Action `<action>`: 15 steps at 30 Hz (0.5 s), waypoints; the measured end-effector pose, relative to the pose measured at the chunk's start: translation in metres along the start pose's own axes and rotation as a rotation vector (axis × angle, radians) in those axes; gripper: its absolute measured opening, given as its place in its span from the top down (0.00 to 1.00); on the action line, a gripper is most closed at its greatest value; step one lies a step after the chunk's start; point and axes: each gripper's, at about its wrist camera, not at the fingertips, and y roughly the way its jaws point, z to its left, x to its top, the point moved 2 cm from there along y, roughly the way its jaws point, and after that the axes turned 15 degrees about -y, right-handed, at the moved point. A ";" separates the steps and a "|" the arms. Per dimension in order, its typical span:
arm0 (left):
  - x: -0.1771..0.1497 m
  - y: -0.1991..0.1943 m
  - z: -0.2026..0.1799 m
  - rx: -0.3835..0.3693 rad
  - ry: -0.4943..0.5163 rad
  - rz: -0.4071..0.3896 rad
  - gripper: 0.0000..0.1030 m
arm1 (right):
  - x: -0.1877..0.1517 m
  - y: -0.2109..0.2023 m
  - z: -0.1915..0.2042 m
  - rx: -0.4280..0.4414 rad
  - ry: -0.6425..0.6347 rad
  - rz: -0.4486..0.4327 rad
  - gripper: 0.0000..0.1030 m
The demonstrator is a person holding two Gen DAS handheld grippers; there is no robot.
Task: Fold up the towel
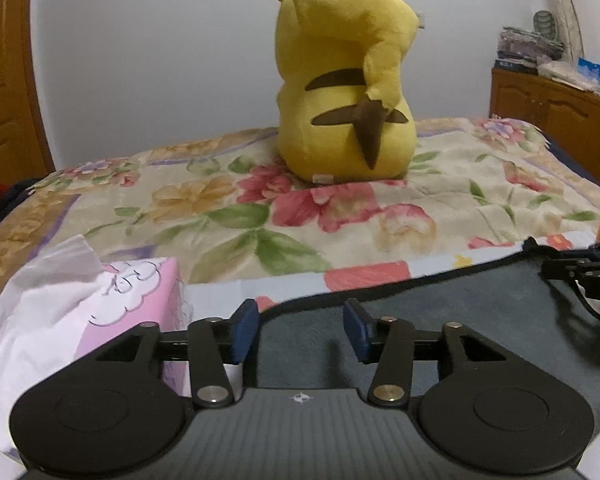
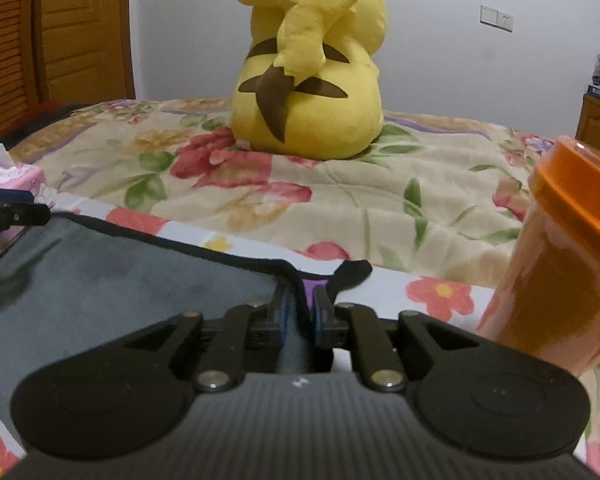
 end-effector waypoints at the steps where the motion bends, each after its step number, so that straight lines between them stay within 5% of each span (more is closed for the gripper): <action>1: -0.001 -0.001 -0.002 -0.005 0.007 0.004 0.47 | 0.000 -0.003 0.000 0.002 0.001 -0.002 0.62; 2: -0.002 -0.004 -0.004 -0.013 0.015 0.009 0.46 | 0.000 -0.005 0.000 0.007 0.008 -0.005 0.51; 6: -0.009 -0.017 -0.005 -0.029 0.016 0.026 0.37 | -0.003 -0.021 0.000 0.020 0.032 -0.010 0.49; 15: -0.031 -0.055 -0.006 -0.045 0.007 0.054 0.30 | -0.008 -0.065 0.006 0.037 0.058 -0.028 0.23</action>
